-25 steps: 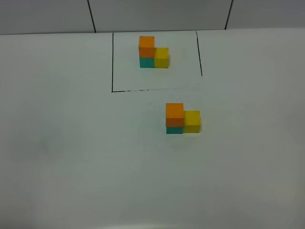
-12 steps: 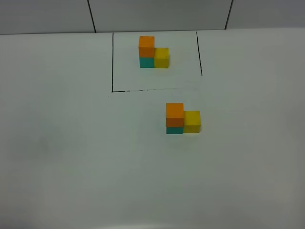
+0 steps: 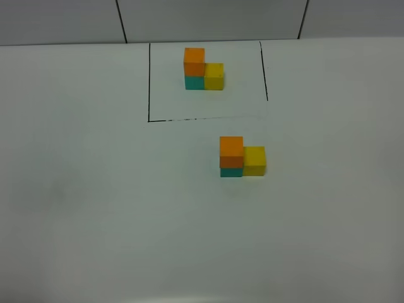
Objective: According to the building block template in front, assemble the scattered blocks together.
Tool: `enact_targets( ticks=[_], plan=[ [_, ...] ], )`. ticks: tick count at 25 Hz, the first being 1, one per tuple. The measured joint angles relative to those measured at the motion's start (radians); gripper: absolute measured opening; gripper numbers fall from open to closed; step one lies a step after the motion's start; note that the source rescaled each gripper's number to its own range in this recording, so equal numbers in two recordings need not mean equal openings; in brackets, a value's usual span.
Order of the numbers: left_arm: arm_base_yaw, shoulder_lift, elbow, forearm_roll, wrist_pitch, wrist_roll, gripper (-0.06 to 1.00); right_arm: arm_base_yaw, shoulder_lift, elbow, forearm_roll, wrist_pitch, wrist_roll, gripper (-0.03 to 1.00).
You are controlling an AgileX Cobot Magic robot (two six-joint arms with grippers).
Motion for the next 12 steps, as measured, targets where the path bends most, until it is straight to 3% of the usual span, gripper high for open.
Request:
enact_targets(
  ticks=[12],
  plan=[
    [0.000,0.000,0.000,0.000,0.000,0.000,0.79,0.000,0.000,0.000,0.000,0.000,0.000,0.77]
  ],
)
